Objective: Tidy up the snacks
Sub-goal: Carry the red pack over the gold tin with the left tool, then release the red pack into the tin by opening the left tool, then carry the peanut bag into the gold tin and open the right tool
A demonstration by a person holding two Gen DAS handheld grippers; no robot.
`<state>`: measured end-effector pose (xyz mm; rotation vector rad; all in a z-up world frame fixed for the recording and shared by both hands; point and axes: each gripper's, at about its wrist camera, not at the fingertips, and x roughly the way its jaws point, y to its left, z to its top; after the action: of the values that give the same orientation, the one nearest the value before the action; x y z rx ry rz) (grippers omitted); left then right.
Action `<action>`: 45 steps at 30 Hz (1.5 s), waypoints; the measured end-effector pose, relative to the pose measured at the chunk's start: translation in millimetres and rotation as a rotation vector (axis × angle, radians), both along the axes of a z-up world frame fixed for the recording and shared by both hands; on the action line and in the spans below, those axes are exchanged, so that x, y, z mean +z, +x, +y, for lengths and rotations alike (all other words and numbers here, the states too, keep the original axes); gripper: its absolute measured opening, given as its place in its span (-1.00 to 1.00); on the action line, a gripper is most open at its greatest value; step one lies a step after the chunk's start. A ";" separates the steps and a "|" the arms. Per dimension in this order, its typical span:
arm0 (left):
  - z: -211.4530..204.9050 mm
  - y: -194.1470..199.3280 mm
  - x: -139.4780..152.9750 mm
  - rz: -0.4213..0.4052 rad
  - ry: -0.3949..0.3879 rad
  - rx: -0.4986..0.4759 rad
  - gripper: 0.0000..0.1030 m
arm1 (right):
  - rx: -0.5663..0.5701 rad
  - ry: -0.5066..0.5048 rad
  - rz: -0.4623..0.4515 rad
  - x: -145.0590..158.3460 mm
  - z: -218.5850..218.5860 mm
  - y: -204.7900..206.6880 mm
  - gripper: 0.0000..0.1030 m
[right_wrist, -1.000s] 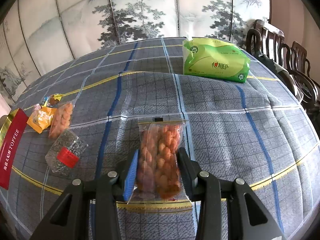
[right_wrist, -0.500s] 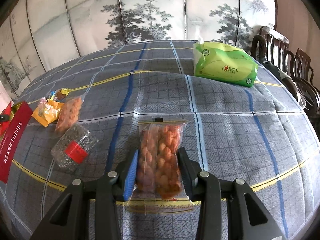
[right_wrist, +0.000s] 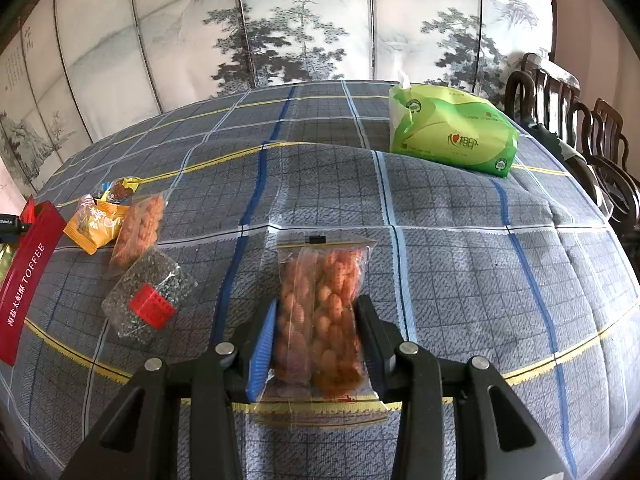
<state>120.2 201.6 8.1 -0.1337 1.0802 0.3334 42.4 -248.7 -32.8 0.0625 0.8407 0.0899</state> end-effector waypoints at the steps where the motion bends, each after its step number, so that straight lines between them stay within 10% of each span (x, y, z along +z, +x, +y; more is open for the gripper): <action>1: 2.2 -1.1 0.2 -0.003 -0.008 0.008 -0.11 | 0.000 0.000 0.000 0.0 -0.1 0.0 -0.22; 28: -48.2 -128.7 56.8 -0.208 0.229 -0.015 0.57 | -0.009 0.069 0.007 4.3 -7.0 -18.1 -0.23; 45: -58.8 -218.5 37.4 -0.266 0.134 0.013 0.57 | 0.211 0.135 -0.091 77.3 82.7 -59.7 -0.23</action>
<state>-98.3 142.8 45.5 -0.0633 0.7915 0.3874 -17.3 -165.9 44.5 0.0962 0.7478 0.3455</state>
